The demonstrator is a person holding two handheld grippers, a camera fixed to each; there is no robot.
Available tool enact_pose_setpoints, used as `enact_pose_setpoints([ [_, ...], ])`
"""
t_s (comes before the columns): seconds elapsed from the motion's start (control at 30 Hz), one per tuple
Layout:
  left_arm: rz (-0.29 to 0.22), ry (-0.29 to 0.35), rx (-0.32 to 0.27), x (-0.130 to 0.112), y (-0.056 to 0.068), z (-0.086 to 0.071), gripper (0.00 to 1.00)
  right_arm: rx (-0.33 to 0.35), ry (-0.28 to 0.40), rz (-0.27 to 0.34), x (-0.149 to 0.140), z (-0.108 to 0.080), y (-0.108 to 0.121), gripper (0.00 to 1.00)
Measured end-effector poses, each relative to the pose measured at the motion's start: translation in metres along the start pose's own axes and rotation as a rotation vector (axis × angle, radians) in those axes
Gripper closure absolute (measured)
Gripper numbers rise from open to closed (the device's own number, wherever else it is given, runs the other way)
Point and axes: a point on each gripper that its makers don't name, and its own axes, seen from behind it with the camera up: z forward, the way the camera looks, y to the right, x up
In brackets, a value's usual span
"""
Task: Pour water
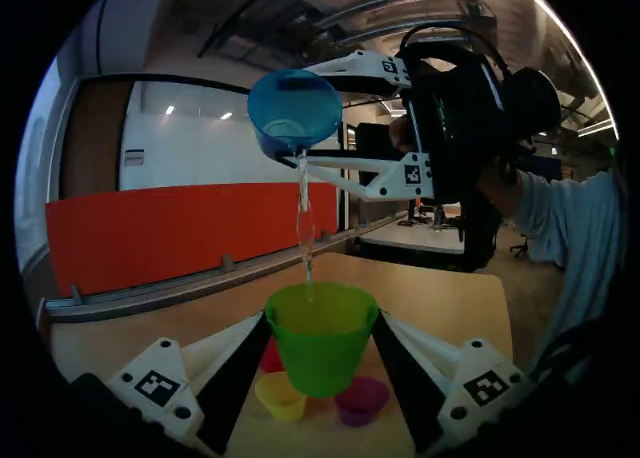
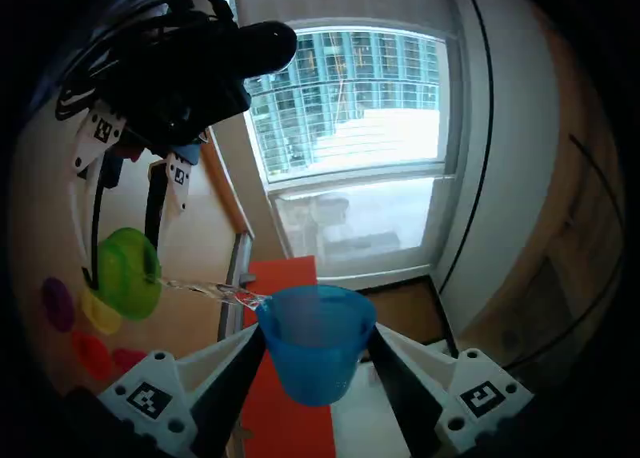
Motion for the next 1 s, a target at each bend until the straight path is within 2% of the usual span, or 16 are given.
enact_pose_setpoints([
  [0.3,-0.003,0.001,0.001,0.001,-0.001,0.001,0.13,-0.013,-0.001,-0.051,0.002,0.003,0.006,0.11],
  [1.0,-0.005,-0.004,0.01,0.001,-0.004,0.003,0.13,-0.042,0.005,-0.215,0.014,0.004,0.011,0.11],
])
